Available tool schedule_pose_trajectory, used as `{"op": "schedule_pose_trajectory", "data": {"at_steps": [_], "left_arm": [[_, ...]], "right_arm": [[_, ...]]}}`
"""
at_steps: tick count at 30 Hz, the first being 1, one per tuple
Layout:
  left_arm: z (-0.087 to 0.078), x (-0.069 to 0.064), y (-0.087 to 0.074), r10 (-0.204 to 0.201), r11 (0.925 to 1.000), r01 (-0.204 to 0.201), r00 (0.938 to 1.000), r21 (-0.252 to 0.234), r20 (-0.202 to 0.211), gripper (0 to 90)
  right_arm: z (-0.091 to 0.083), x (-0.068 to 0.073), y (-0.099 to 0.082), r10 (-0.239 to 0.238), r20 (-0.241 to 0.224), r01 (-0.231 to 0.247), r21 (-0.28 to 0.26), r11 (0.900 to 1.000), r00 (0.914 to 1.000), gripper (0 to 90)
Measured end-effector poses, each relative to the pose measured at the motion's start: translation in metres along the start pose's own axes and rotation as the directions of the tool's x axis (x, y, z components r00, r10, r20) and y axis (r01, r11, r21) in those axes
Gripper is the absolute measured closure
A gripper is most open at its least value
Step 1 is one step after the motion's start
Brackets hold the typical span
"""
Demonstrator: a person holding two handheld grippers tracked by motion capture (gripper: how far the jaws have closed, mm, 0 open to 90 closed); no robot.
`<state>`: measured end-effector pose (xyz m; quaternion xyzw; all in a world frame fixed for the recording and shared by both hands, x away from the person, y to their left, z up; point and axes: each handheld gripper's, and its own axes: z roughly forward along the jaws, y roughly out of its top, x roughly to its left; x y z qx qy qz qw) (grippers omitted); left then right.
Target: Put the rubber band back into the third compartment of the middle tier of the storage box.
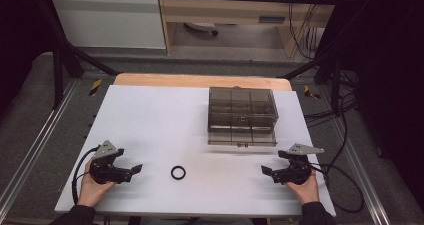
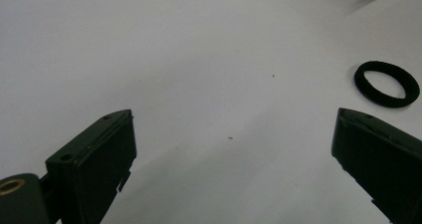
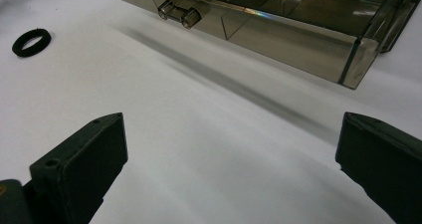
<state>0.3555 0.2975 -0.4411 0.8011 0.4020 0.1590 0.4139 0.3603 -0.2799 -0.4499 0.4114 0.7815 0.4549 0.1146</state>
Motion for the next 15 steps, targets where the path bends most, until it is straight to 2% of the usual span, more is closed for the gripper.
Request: {"op": "schedule_pose_trajectory", "data": {"at_steps": [15], "left_arm": [[0.0003, 0.0006, -0.0001, -0.005, 1.0, 0.005, 1.0, 0.004, 0.008, 3.6]], "right_arm": [[0.0049, 0.0071, 0.0025, -0.015, -0.016, 0.015, 0.006, 0.9999, 0.9998, 0.6]]}}
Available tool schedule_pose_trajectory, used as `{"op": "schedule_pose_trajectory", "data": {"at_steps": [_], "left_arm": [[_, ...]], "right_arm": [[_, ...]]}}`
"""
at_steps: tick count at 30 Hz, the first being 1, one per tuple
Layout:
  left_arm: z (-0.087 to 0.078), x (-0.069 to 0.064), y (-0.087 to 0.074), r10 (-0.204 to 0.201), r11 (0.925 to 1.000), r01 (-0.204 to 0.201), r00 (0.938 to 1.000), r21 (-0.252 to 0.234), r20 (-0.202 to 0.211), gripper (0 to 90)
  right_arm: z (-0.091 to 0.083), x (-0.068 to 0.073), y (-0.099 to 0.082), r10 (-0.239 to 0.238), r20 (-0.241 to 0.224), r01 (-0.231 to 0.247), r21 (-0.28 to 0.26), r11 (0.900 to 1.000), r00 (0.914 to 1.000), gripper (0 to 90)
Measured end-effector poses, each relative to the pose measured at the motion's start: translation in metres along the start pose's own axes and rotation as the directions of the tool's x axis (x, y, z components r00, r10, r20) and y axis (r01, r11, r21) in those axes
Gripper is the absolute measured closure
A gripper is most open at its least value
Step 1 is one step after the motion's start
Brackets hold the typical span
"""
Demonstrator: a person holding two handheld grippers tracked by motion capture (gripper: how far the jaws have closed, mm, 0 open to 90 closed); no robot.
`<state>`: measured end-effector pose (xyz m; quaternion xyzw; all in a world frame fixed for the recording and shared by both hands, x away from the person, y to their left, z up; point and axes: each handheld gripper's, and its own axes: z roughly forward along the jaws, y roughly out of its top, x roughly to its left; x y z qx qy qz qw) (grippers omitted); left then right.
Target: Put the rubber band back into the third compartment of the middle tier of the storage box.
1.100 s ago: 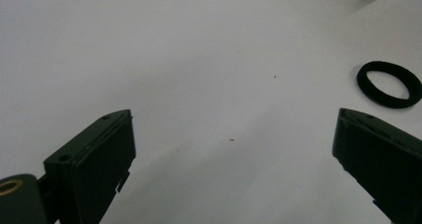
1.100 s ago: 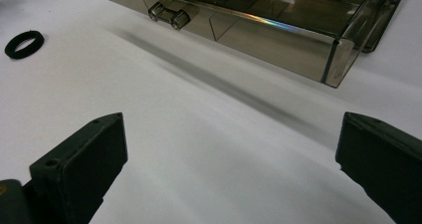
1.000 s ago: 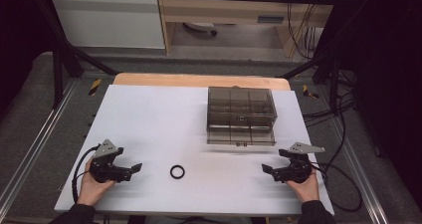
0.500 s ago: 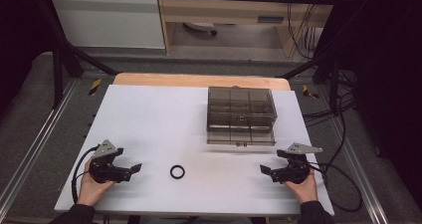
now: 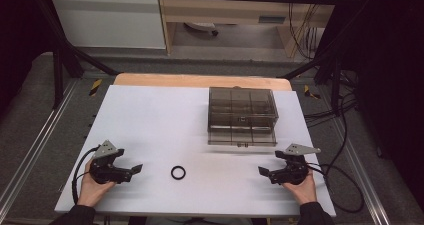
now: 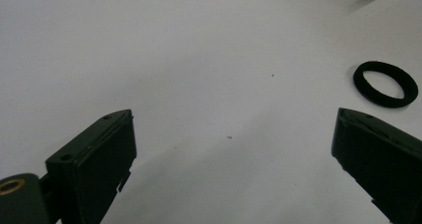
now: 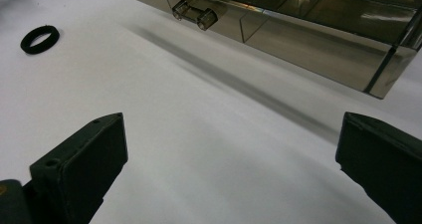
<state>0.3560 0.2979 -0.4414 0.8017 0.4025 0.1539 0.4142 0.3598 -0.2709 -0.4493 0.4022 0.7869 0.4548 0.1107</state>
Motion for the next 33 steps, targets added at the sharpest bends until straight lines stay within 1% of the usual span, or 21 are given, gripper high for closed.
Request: {"op": "schedule_pose_trajectory", "data": {"at_steps": [5, 17, 28, 33], "left_arm": [[0.0, 0.0, 0.0, -0.002, 1.0, 0.002, 1.0, -0.003, 0.002, 3.6], [0.0, 0.001, 0.0, -0.01, 0.9999, 0.01, 0.9999, -0.006, 0.003, 3.8], [0.0, 0.001, 0.0, -0.009, 0.9999, 0.01, 0.9999, -0.005, 0.008, 4.1], [0.0, 0.001, -0.001, -0.013, 0.9999, 0.013, 0.9999, -0.008, 0.004, 4.1]], "right_arm": [[0.002, 0.003, 0.002, -0.016, -0.006, 0.016, -0.001, 0.9999, 0.9999, 0.7], [0.008, 0.011, 0.006, -0.013, -0.019, 0.012, -0.01, 0.9999, 0.9997, 0.7], [0.015, 0.019, 0.01, -0.021, -0.024, 0.02, -0.004, 0.9998, 0.9995, 0.7], [0.018, 0.022, 0.011, -0.023, -0.023, 0.023, 0.008, 0.9997, 0.9995, 0.7]]}}
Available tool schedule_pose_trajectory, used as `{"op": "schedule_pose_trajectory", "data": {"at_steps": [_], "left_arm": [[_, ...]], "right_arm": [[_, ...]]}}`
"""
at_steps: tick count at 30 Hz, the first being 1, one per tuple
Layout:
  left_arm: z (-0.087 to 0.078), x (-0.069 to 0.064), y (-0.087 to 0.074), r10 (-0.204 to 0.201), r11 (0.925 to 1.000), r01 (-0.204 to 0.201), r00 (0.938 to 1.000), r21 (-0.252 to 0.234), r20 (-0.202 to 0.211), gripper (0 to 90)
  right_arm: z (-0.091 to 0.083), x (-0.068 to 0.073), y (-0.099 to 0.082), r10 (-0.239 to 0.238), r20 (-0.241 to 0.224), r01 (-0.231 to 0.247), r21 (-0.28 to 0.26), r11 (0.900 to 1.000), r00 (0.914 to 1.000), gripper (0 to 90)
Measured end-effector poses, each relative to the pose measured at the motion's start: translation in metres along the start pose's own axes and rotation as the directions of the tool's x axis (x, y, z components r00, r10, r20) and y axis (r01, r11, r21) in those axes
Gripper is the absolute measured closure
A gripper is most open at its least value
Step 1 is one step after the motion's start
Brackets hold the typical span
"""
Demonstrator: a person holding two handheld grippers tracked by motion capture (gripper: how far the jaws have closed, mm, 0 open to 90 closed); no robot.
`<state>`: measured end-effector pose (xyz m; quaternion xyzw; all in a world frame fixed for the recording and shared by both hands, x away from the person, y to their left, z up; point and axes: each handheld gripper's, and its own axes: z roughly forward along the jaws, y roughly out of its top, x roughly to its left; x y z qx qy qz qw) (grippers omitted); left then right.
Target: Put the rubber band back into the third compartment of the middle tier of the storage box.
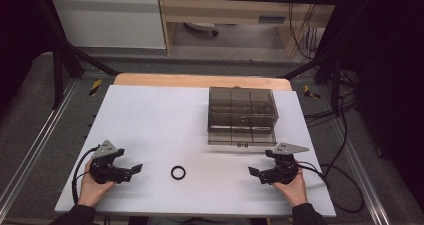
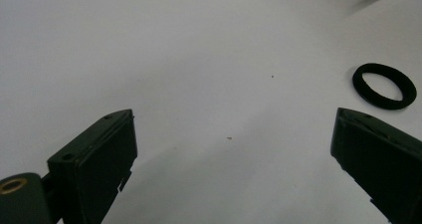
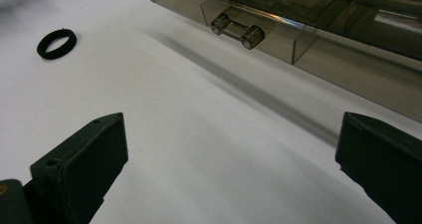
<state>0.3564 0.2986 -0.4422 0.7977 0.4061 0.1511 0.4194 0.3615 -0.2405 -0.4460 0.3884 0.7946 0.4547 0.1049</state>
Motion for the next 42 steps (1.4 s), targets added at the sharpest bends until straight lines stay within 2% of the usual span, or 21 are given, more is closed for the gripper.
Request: {"op": "schedule_pose_trajectory", "data": {"at_steps": [42], "left_arm": [[-0.001, 0.0, 0.0, 0.001, 1.0, -0.001, 1.0, -0.009, -0.009, 4.3]], "right_arm": [[0.043, 0.049, 0.028, -0.034, -0.053, 0.035, 0.028, 0.999, 0.998, 1.1]]}}
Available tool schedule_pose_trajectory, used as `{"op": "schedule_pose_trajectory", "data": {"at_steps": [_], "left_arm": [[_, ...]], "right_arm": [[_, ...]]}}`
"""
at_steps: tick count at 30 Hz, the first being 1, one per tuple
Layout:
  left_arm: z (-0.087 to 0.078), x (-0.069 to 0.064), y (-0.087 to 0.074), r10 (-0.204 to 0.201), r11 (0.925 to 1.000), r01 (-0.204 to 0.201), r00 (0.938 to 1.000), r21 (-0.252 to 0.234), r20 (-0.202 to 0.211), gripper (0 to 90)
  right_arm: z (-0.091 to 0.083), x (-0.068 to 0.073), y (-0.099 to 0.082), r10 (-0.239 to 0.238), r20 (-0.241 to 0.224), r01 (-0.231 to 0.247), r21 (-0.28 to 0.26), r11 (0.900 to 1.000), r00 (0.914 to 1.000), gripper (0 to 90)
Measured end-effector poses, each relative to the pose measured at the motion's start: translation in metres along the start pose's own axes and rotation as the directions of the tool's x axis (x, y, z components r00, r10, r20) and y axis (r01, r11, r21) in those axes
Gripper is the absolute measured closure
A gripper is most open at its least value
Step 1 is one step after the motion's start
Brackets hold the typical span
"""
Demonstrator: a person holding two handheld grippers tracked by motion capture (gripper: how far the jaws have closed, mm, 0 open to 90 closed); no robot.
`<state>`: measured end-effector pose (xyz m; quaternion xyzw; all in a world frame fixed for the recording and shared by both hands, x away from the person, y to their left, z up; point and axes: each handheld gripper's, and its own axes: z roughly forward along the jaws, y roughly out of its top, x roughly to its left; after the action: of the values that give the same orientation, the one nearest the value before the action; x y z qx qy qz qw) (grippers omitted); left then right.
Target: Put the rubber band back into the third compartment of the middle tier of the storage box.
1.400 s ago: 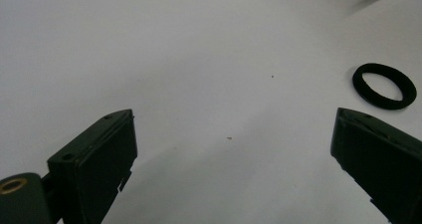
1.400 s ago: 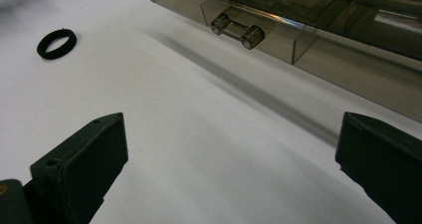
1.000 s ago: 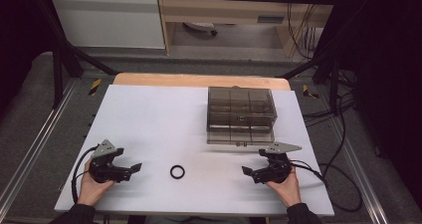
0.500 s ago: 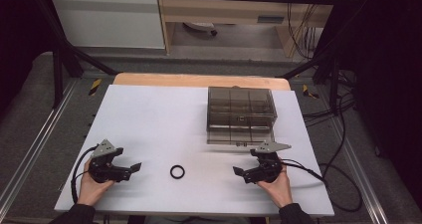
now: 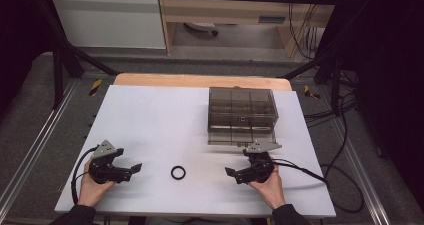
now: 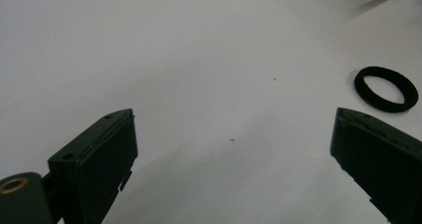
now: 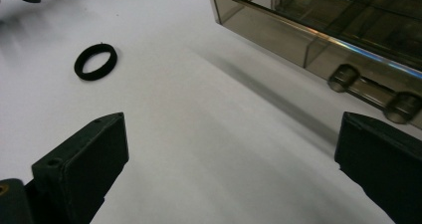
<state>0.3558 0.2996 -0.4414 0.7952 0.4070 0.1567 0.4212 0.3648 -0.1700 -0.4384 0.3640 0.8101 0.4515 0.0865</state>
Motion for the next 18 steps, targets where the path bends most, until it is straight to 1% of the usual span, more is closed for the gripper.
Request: {"op": "schedule_pose_trajectory", "data": {"at_steps": [12, 18], "left_arm": [[0.0, 0.0, 0.0, -0.001, 1.0, 0.001, 1.0, 0.0, 0.0, 4.4], [0.0, 0.0, 0.0, 0.0, 1.0, 0.0, 1.0, 0.0, -0.001, 4.4]], "right_arm": [[0.015, 0.011, 0.006, -0.01, -0.018, 0.011, 0.025, 0.9996, 0.9998, 1.1], [0.021, 0.017, 0.009, -0.019, -0.034, 0.02, 0.026, 0.9995, 0.9993, 1.1]]}}
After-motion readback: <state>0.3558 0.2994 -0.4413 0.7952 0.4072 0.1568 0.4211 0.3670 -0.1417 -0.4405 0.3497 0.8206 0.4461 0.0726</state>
